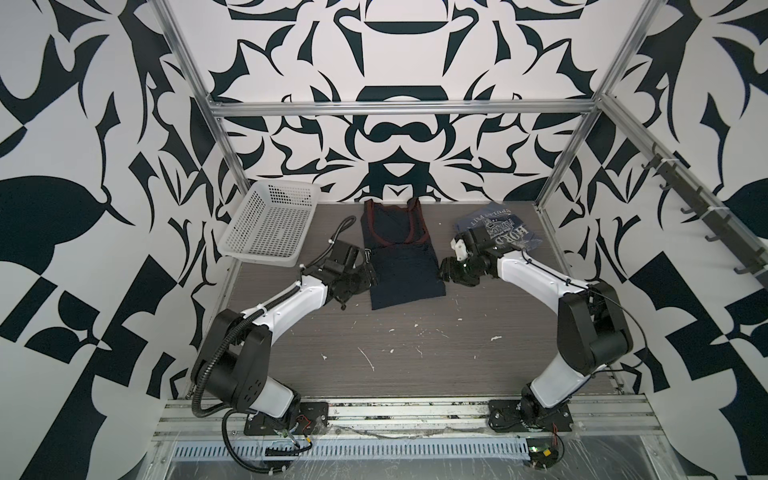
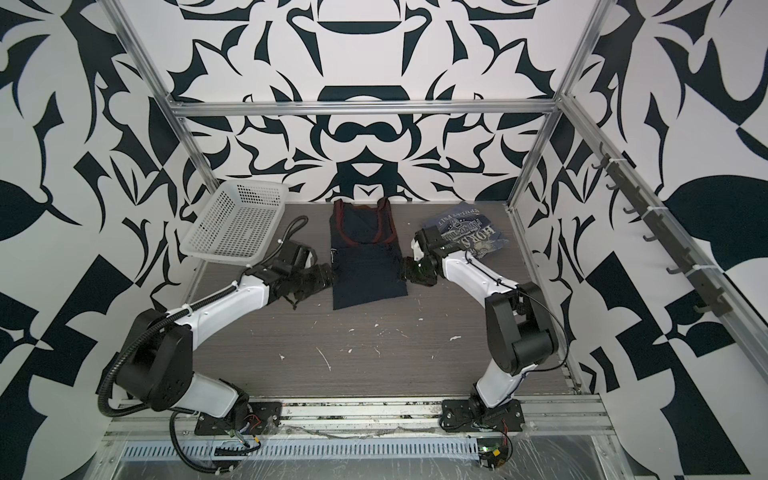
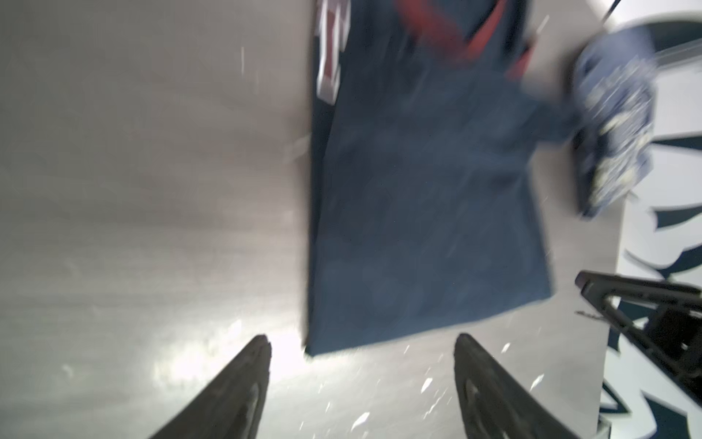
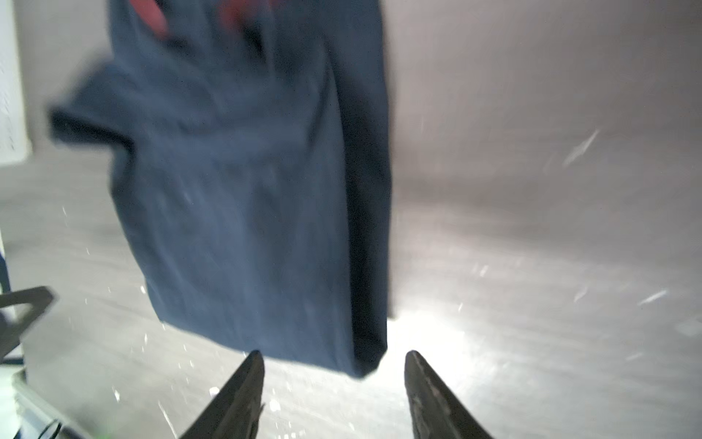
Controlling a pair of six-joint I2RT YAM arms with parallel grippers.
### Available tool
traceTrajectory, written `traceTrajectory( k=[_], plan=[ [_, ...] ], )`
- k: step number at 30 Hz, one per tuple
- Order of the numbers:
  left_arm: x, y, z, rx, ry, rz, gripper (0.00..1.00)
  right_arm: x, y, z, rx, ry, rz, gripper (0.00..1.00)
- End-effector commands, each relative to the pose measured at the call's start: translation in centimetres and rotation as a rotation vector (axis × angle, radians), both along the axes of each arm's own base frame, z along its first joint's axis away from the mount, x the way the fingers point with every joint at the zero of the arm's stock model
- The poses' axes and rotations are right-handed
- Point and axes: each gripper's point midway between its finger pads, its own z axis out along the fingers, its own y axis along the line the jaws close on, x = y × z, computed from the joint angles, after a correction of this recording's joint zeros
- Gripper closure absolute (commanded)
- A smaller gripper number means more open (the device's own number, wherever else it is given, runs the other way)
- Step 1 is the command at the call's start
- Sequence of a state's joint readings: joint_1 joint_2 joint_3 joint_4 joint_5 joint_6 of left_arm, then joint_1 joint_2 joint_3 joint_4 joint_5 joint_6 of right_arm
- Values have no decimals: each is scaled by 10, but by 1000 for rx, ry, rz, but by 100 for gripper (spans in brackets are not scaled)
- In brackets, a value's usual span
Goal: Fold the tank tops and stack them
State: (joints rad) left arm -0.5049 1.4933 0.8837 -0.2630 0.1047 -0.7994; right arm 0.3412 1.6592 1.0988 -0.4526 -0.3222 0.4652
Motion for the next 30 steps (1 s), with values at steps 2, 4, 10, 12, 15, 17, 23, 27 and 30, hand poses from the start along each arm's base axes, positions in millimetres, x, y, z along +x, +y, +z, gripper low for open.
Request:
traceTrajectory(
  k=[2, 4, 10, 12, 15, 17, 23, 27, 30],
  plan=[
    [-12, -17, -12, -123, 32, -5, 21, -3, 17, 3, 125, -30, 12, 38],
    [-12, -21, -19, -147, 44, -3, 21, -3, 17, -1, 138, -31, 6, 38],
    [-9, -31, -38, -174, 78, 7, 22, 3, 14, -17, 143, -19, -35, 38],
    [-8, -33, -45, -167, 93, 7, 23, 6, 10, -24, 139, -12, -55, 39],
    [-7, -37, -55, -146, 109, 5, 25, 6, 7, -38, 120, 11, -67, 44],
    [-7, -37, -62, -136, 127, 5, 28, 5, 8, -47, 121, 29, -69, 52],
    [-9, -40, -76, -111, 155, 4, 42, -7, 11, -58, 151, 60, -65, 72],
    [-8, -39, -76, -104, 147, 7, 57, -17, 12, -65, 158, 85, -64, 87],
    [-10, -40, -69, -95, 123, -1, 69, -24, 11, -64, 159, 83, -64, 100]
  ],
)
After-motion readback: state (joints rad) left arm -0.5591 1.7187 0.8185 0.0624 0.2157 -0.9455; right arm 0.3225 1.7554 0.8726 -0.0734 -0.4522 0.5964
